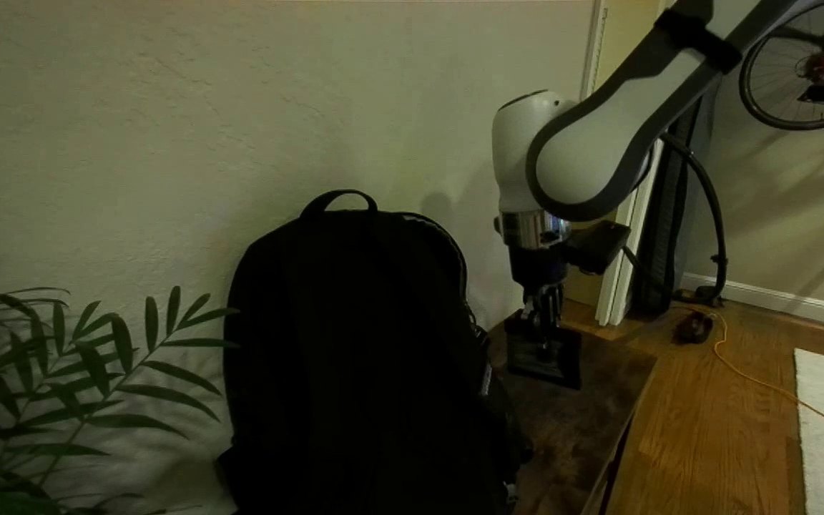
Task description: Pick the wallet and put it in the bag
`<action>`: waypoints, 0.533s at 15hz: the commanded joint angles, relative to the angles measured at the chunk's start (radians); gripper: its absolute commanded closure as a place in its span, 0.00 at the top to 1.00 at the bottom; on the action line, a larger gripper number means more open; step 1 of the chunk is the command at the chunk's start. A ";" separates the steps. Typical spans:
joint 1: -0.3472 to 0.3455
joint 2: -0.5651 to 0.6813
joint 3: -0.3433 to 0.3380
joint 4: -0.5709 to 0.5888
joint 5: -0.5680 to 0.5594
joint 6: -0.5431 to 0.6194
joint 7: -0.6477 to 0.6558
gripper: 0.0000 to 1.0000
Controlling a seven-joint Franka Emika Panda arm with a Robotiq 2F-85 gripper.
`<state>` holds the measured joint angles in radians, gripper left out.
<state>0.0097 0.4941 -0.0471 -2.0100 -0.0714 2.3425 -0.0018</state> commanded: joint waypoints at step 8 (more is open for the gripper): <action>0.042 -0.230 0.007 -0.064 -0.110 -0.086 0.027 0.06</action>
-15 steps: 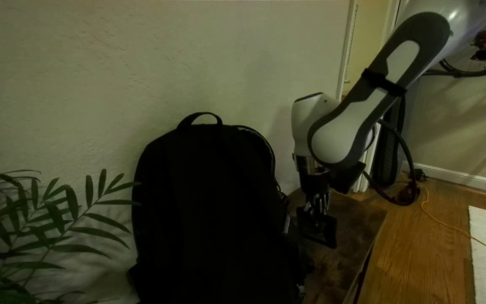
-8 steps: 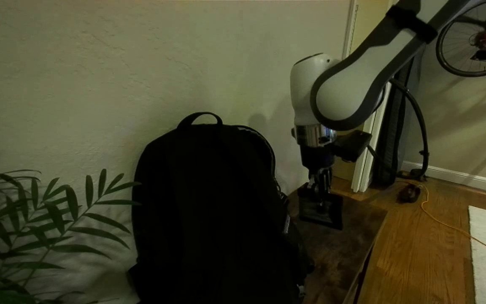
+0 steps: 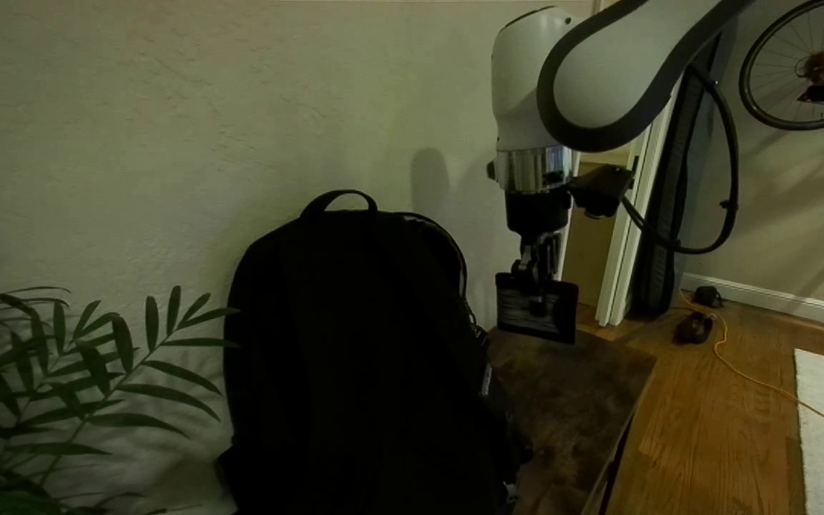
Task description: Pick the wallet and put it in the bag
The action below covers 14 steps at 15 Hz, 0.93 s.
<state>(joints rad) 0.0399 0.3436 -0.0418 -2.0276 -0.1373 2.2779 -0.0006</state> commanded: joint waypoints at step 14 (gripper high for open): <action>0.032 -0.070 0.005 0.048 -0.203 0.121 0.040 0.06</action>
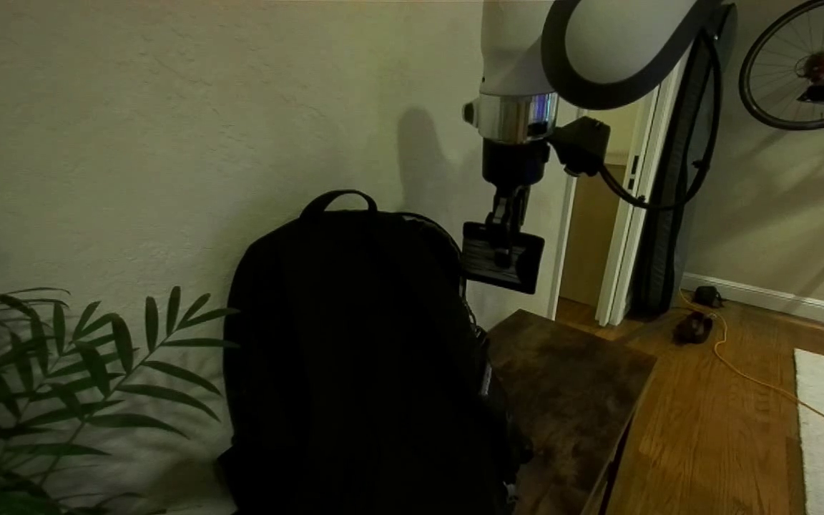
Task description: Pick the wallet and put it in the bag
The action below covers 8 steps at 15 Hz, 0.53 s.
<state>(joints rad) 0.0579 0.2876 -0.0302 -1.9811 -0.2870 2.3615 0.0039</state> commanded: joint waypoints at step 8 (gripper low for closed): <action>0.024 0.059 -0.006 0.078 -0.099 0.106 0.038 0.06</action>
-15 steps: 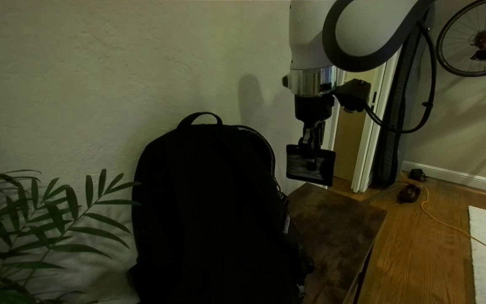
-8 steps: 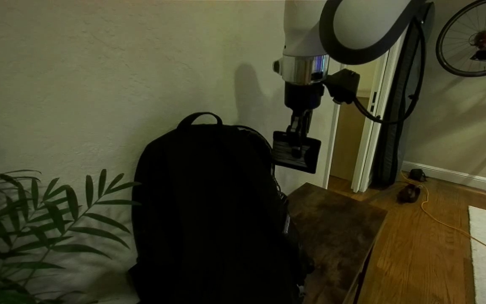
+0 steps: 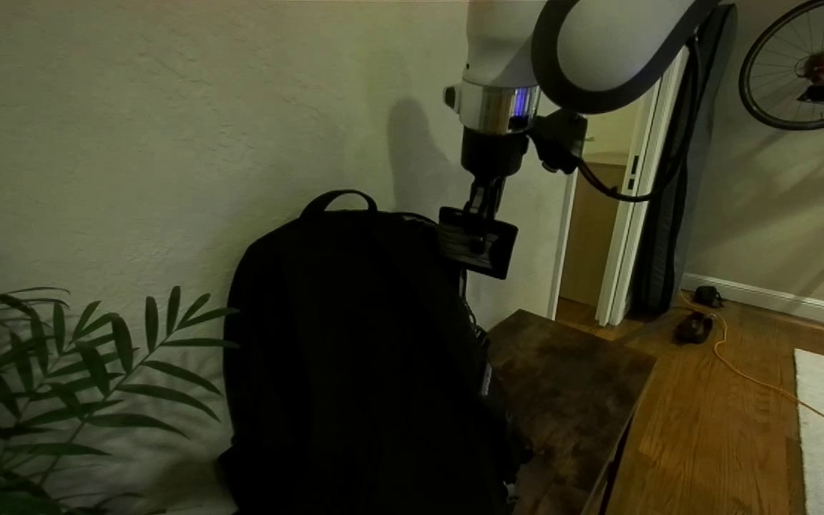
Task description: Pick the wallet and put it in the bag
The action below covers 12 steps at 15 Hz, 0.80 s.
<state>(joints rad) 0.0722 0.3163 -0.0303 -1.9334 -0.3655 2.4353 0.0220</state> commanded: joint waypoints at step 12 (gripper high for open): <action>0.014 0.168 -0.039 0.051 -0.066 0.456 -0.054 0.08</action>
<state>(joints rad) 0.0790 0.4609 -0.0471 -1.8785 -0.4230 2.7914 -0.0028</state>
